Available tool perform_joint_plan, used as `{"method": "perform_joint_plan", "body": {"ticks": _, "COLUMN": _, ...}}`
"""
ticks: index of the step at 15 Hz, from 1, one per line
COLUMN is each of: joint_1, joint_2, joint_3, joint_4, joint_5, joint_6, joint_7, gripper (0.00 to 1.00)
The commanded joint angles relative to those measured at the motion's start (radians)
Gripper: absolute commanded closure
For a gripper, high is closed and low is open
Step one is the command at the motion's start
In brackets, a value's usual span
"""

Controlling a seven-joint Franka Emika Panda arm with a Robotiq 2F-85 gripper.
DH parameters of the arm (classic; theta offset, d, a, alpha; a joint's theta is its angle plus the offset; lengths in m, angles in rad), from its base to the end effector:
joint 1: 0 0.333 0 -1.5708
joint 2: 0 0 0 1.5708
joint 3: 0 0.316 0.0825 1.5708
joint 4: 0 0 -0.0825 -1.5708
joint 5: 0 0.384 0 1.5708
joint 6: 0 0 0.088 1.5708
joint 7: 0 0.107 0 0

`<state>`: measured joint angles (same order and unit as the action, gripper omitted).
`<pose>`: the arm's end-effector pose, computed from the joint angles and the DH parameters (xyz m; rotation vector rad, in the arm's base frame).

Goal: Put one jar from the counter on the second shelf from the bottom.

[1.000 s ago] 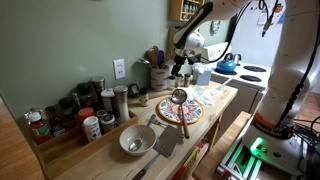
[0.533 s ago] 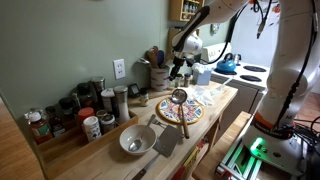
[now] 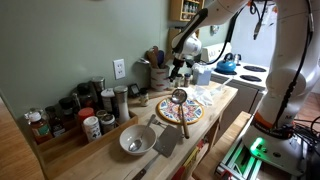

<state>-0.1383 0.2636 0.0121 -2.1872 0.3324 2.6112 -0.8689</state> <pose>0.5678 -0.0793 0.2808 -2.9446 -0.7018 -0.3517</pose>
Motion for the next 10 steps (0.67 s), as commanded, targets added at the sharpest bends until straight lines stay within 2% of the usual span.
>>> {"method": "perform_joint_plan", "body": {"ticks": 1, "joint_1": -0.030, "joint_2": -0.019, "joint_3": 0.022, "joint_4": -0.008, "joint_5": -0.009, "joint_6": -0.012, "joint_7": -0.027, "gripper": 0.70}}
{"method": "perform_joint_plan", "body": {"ticks": 6, "joint_1": -0.071, "joint_2": -0.158, "joint_3": 0.037, "joint_4": -0.070, "joint_5": 0.083, "joint_6": -0.103, "joint_7": -0.138, "gripper": 0.70}}
{"method": "perform_joint_plan", "body": {"ticks": 10, "joint_1": -0.063, "joint_2": -0.294, "joint_3": -0.032, "joint_4": -0.097, "joint_5": 0.101, "joint_6": -0.238, "joint_7": -0.187, "gripper": 0.70}}
